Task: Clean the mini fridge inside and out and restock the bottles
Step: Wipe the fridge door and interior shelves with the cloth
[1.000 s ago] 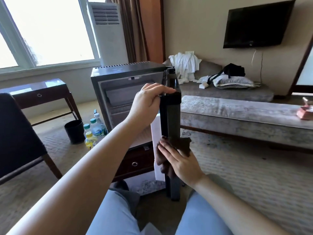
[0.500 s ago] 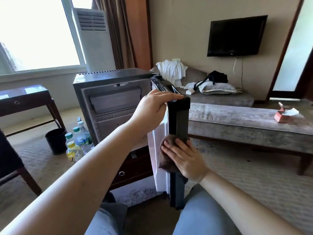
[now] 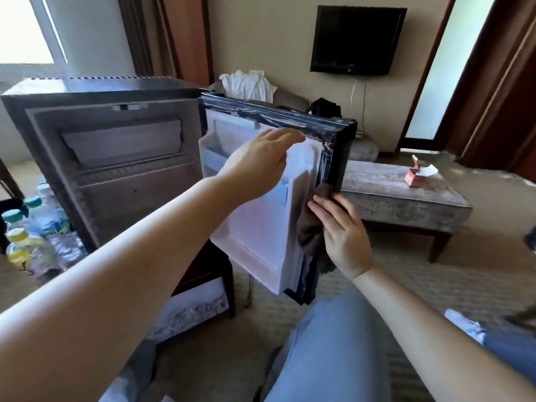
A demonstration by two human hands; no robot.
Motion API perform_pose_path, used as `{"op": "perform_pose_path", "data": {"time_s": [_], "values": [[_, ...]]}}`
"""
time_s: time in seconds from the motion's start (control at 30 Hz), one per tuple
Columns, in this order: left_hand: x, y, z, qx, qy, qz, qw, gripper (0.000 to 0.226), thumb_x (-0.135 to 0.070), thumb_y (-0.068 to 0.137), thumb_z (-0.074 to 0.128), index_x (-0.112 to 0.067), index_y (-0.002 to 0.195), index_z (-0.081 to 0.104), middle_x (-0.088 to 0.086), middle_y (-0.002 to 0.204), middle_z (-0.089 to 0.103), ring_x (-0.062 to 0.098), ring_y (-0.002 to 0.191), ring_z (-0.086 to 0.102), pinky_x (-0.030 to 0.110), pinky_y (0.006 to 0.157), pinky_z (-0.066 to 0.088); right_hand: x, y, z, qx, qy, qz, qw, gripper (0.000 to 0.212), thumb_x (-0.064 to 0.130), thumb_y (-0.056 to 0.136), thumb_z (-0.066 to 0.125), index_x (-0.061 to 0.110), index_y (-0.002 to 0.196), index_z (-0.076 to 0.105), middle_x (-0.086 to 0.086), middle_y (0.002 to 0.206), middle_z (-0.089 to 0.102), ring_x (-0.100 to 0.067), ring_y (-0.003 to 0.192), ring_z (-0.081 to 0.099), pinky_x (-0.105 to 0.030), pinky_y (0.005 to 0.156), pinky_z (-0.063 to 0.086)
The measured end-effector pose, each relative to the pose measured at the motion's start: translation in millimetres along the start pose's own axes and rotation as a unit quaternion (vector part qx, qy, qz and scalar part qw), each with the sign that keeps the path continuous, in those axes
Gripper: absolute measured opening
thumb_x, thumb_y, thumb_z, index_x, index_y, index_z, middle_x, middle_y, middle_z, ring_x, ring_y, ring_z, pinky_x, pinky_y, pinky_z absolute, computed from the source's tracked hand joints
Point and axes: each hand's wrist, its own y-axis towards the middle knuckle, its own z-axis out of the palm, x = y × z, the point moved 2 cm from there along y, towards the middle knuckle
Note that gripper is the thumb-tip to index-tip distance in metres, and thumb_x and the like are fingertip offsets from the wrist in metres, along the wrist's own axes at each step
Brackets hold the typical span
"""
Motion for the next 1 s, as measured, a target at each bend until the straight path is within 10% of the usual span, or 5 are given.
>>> {"op": "perform_pose_path", "data": {"time_s": [0.33, 0.57, 0.83, 1.0], "values": [[46, 37, 88, 0.098, 0.082, -0.028, 0.991, 0.047, -0.01, 0.095, 0.039, -0.025, 0.139, 0.045, -0.007, 0.151, 0.035, 0.017, 0.135, 0.034, 0.032, 0.107, 0.025, -84, 102, 3, -0.026, 0.016, 0.03, 0.999, 0.04, -0.001, 0.088, 0.048, 0.004, 0.125, 0.062, -0.009, 0.132, 0.058, -0.033, 0.124, 0.044, -0.037, 0.114, 0.029], [78, 83, 102, 0.125, 0.102, 0.01, 0.987, 0.033, -0.024, 0.097, 0.04, -0.025, 0.12, 0.063, -0.005, 0.115, 0.06, 0.019, 0.111, 0.05, 0.032, 0.089, 0.04, -135, 151, 17, -0.07, -0.02, 0.058, 0.996, 0.04, -0.002, 0.087, 0.051, 0.004, 0.125, 0.062, -0.009, 0.13, 0.059, -0.029, 0.124, 0.042, -0.04, 0.112, 0.031], [116, 156, 38, -0.039, 0.03, -0.007, 0.999, 0.025, -0.014, 0.093, 0.052, -0.014, 0.113, 0.067, 0.001, 0.109, 0.064, 0.022, 0.107, 0.052, 0.034, 0.089, 0.045, -178, 203, 37, 0.131, 0.005, 0.211, 0.969, 0.035, 0.01, 0.082, 0.066, 0.018, 0.116, 0.069, -0.009, 0.114, 0.067, -0.025, 0.114, 0.055, -0.027, 0.095, 0.037], [165, 173, 40, -0.001, 0.048, -0.104, 0.993, 0.028, -0.016, 0.096, 0.045, -0.012, 0.117, 0.063, 0.006, 0.119, 0.061, 0.025, 0.114, 0.049, 0.035, 0.096, 0.039, -179, 208, 44, 0.143, -0.012, 0.252, 0.957, 0.034, 0.013, 0.082, 0.068, 0.023, 0.114, 0.071, -0.007, 0.115, 0.065, -0.025, 0.107, 0.06, -0.024, 0.089, 0.038]]}}
